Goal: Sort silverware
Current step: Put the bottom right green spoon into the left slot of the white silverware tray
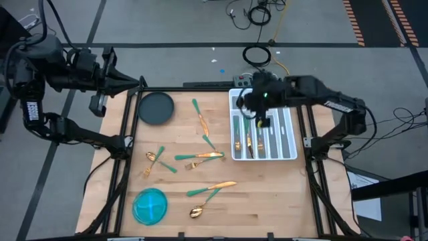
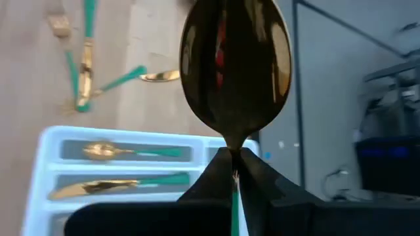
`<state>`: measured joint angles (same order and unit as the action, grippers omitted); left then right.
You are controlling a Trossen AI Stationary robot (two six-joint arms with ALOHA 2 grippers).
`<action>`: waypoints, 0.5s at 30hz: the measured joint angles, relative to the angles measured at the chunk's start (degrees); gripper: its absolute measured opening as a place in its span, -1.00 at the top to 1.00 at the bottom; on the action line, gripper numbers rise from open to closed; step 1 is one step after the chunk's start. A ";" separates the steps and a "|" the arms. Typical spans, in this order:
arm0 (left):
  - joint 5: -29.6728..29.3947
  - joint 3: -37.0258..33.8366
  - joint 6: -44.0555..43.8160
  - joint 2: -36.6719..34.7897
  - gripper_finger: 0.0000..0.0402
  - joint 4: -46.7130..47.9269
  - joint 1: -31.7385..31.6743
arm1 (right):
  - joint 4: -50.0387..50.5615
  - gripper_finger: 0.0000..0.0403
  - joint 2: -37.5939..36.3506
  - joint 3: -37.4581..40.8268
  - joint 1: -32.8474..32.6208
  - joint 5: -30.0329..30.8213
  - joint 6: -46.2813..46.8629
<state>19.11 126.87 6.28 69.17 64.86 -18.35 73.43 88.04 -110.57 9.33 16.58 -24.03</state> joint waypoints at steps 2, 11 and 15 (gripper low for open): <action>-0.70 0.00 -0.02 0.23 0.93 0.00 -0.02 | 1.16 1.00 0.28 -1.80 2.31 0.05 -3.20; -4.76 0.00 -1.53 0.96 0.93 0.37 0.00 | 13.55 1.00 6.24 -3.16 7.04 0.83 -25.96; -5.34 0.02 -2.88 1.33 0.93 0.41 -0.02 | 16.70 1.00 10.40 -3.06 5.55 4.98 -33.12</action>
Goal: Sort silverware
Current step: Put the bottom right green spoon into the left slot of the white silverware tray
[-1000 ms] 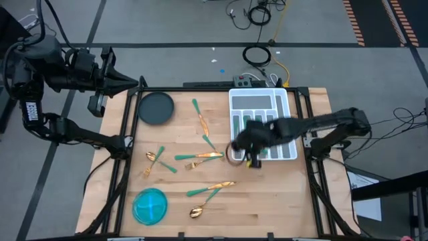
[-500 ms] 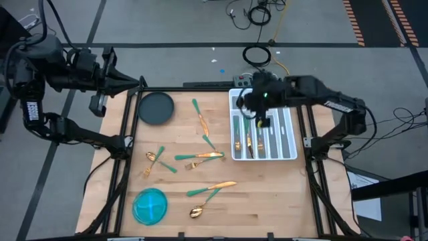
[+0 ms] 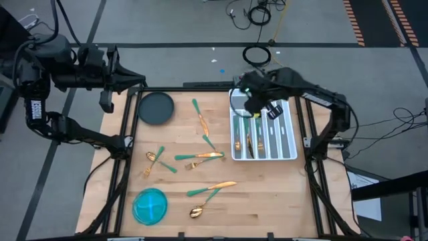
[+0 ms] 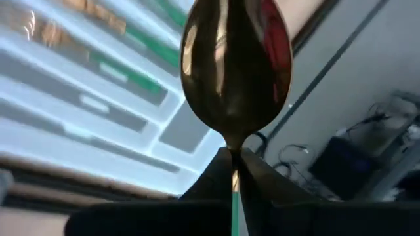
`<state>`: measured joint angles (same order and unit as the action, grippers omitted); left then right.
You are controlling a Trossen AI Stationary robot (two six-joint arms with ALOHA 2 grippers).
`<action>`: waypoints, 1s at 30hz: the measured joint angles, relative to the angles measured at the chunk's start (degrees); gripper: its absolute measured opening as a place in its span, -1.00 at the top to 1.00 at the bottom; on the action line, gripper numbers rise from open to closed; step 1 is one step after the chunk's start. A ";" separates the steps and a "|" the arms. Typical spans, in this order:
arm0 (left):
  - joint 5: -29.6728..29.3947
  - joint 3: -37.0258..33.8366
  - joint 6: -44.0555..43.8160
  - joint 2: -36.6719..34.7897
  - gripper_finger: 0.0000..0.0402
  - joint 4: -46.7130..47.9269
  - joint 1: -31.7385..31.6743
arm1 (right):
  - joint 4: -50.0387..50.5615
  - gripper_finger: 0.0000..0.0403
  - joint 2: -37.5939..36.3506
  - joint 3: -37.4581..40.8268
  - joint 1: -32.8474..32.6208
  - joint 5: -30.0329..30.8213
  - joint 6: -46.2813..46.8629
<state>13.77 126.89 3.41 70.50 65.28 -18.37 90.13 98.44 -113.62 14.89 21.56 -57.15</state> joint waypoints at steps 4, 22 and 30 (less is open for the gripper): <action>-1.01 0.00 -0.16 0.25 0.93 0.13 0.01 | -0.11 1.00 2.54 0.82 -1.98 4.38 -8.99; -1.12 -0.02 0.50 0.38 0.93 0.39 0.00 | -16.62 1.00 3.25 19.98 -8.52 5.19 -29.63; -1.68 0.00 1.87 0.38 0.93 1.49 0.00 | -28.19 1.00 3.25 30.65 -9.39 -1.86 -35.89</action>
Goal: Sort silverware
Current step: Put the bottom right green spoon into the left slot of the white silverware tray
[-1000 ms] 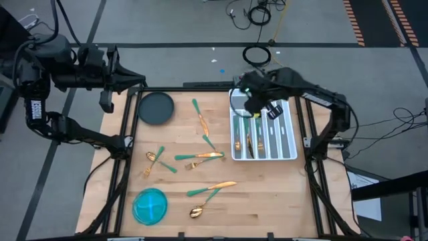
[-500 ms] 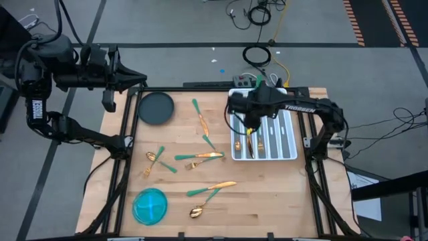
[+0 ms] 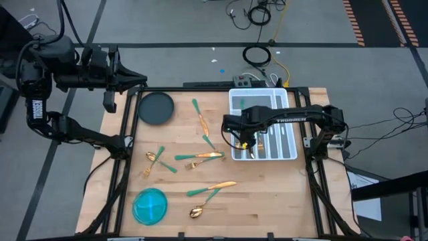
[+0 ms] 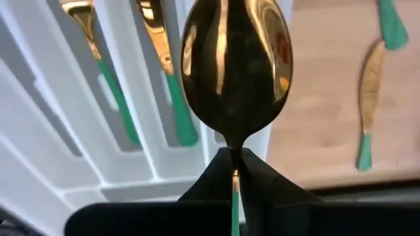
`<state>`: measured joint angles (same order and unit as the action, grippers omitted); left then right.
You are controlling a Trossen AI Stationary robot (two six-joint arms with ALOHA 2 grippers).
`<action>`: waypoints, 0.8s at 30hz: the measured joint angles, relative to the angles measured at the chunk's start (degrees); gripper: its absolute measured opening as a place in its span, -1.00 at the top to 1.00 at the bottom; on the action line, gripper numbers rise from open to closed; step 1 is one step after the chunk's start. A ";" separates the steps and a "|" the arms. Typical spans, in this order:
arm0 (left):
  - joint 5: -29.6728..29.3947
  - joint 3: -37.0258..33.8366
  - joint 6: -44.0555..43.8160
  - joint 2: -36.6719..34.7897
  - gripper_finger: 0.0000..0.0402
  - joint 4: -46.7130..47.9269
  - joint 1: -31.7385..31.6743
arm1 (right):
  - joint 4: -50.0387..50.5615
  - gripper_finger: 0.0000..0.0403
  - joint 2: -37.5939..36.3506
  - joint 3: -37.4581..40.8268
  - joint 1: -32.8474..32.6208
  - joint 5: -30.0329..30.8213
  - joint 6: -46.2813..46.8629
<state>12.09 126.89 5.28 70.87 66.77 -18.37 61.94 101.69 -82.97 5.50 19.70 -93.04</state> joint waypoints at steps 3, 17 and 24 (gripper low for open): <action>-0.16 0.00 0.02 0.00 0.93 0.00 0.00 | -3.34 1.00 0.00 3.66 0.00 -0.58 -0.81; -1.89 0.00 1.50 0.00 0.93 0.22 0.00 | -12.71 1.00 2.00 7.59 0.09 -6.88 -2.75; -1.91 0.00 1.49 0.00 0.93 0.89 0.02 | -14.92 1.00 5.05 7.67 0.02 -8.09 -2.24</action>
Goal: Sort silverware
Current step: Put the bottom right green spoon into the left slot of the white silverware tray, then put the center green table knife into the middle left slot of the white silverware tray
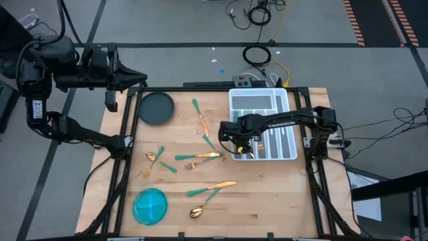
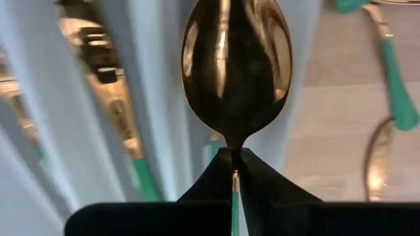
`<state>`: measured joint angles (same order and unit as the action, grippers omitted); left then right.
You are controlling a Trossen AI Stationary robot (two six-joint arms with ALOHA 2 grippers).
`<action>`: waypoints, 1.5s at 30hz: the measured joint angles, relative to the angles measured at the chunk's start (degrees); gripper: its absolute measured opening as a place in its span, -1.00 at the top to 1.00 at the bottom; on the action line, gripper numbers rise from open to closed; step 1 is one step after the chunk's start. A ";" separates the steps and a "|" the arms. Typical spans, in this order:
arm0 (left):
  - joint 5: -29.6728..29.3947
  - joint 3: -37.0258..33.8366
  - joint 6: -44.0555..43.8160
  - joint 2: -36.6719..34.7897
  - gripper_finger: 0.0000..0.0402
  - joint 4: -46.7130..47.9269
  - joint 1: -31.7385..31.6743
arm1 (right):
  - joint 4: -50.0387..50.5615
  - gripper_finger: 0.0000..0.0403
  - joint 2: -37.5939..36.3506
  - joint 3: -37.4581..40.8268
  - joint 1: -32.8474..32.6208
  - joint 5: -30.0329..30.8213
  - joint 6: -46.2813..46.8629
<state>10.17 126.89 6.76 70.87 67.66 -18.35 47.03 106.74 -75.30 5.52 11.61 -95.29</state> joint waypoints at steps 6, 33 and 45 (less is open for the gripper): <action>-0.04 0.00 -0.02 0.00 0.93 1.70 0.00 | -0.07 1.00 1.84 0.00 0.00 -1.81 0.87; -0.09 -0.01 -0.09 0.00 0.93 1.82 0.00 | 3.68 0.71 2.51 0.00 1.89 -6.03 13.25; -0.07 0.00 -0.44 0.00 0.93 1.82 -0.01 | 2.80 0.48 0.80 -0.46 1.88 -2.99 27.66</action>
<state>10.11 126.89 6.33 70.87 69.48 -18.36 49.82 107.53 -75.76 7.40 8.63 -67.62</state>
